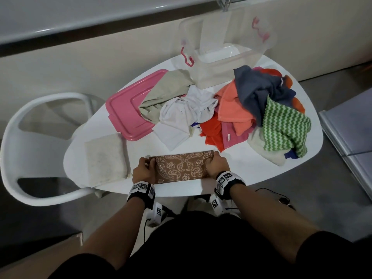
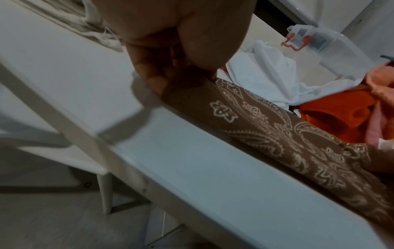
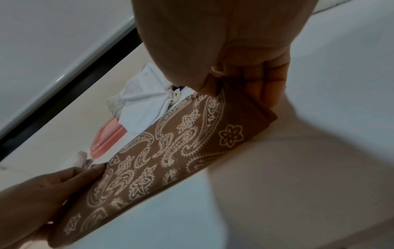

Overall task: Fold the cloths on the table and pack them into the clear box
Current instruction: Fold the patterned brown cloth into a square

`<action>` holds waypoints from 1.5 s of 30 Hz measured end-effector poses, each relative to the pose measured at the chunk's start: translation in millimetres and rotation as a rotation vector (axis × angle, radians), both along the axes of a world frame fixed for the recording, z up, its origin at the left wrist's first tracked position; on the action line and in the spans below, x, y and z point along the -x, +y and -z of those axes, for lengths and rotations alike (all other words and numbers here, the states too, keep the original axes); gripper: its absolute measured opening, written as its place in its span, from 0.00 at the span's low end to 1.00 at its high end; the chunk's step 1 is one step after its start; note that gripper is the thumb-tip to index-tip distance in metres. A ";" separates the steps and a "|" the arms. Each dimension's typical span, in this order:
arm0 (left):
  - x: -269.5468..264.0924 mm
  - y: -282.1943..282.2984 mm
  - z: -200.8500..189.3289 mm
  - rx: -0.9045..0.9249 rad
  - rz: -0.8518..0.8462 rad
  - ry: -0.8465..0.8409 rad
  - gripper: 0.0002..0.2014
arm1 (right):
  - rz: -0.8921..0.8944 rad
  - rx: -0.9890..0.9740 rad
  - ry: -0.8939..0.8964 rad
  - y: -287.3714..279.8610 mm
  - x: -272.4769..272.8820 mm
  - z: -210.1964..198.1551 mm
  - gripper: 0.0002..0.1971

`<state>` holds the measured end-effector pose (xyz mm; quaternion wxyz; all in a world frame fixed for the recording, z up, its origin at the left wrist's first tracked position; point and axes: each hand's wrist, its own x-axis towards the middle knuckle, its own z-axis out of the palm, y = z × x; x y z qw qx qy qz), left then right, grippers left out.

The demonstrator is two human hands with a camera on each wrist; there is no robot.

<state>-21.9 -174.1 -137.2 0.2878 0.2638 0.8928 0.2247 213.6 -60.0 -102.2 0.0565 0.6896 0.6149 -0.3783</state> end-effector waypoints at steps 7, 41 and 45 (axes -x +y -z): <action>4.0 -1.3 -17.2 -0.132 -0.120 0.009 0.24 | -0.180 -0.233 -0.142 -4.5 -9.0 -10.8 0.23; -10.1 -30.9 -26.8 0.163 0.472 -0.211 0.13 | -0.819 -0.245 -0.138 -47.4 -6.7 -16.4 0.34; -16.3 -24.2 -40.9 0.033 0.158 -0.566 0.21 | -1.017 -0.147 0.071 -62.1 7.4 -17.5 0.49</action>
